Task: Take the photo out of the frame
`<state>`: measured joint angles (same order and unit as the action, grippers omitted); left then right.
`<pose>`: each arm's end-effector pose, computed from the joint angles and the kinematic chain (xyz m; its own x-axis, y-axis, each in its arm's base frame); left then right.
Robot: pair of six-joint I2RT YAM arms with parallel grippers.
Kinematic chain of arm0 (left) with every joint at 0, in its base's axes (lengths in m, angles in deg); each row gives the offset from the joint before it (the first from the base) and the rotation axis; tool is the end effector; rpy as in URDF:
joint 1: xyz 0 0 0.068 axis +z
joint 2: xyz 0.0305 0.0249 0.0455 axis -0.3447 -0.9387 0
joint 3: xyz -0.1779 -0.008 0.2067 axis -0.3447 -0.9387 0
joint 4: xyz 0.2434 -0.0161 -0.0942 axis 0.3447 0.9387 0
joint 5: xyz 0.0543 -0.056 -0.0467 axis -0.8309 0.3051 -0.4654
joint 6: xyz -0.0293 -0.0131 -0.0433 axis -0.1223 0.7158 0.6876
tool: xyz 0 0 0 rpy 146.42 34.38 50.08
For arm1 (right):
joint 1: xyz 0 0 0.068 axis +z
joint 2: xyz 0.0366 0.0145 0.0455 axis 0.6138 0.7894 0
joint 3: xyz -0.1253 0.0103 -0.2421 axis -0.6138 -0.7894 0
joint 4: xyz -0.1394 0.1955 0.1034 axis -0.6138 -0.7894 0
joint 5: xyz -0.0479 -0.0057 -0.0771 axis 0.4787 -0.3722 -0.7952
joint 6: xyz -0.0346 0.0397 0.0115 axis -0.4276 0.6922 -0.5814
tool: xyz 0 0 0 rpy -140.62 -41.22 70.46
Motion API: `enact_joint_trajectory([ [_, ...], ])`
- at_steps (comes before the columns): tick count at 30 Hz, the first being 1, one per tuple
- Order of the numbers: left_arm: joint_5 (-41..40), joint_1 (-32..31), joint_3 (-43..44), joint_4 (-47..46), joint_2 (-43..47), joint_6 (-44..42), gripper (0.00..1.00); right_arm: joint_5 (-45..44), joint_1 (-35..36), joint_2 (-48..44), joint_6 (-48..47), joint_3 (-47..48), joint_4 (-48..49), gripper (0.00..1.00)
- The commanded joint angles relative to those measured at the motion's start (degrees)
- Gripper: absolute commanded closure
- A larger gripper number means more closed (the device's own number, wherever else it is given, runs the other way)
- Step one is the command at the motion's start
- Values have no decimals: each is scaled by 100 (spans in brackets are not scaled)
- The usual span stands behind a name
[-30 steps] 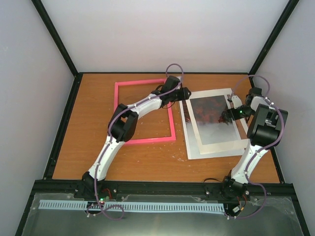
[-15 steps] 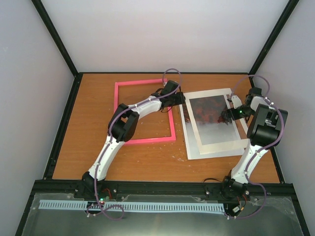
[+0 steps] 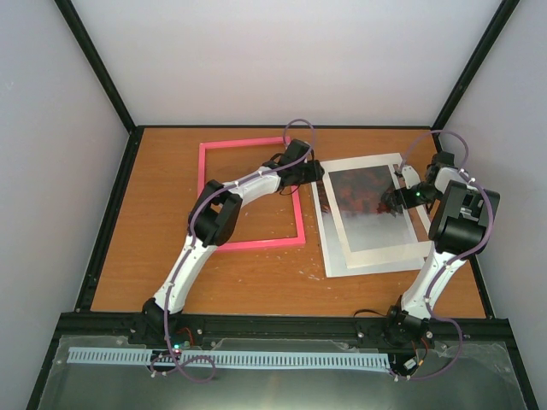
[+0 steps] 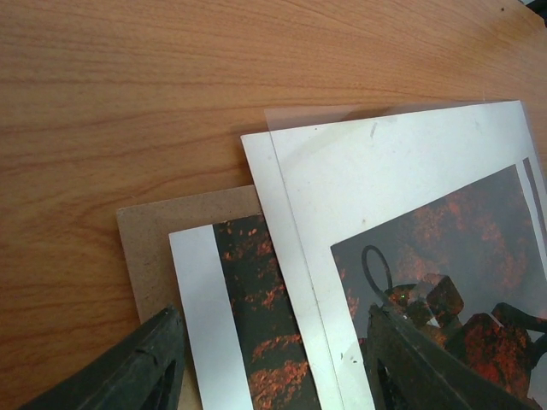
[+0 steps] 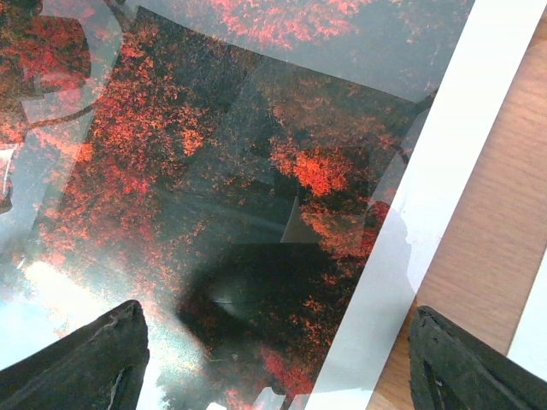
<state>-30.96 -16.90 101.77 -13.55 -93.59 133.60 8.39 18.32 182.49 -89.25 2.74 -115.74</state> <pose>0.4476 -0.3443 0.1335 -0.8479 -0.2294 -0.4780 0.1227 0.7922 -0.5979 0.3706 -0.1157 0.1443 -0.8409 -0.3345 -0.4254 -0.4392 0.8811 0.1754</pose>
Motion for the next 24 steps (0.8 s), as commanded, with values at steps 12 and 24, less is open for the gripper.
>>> enact_joint_trajectory([
  [12,1193,150,-831,-1497,103,856,41,49,109,451,34,-311,-530,20],
  [24,1436,234,-998,-1562,-6,1131,45,34,109,468,32,-294,-534,20],
])
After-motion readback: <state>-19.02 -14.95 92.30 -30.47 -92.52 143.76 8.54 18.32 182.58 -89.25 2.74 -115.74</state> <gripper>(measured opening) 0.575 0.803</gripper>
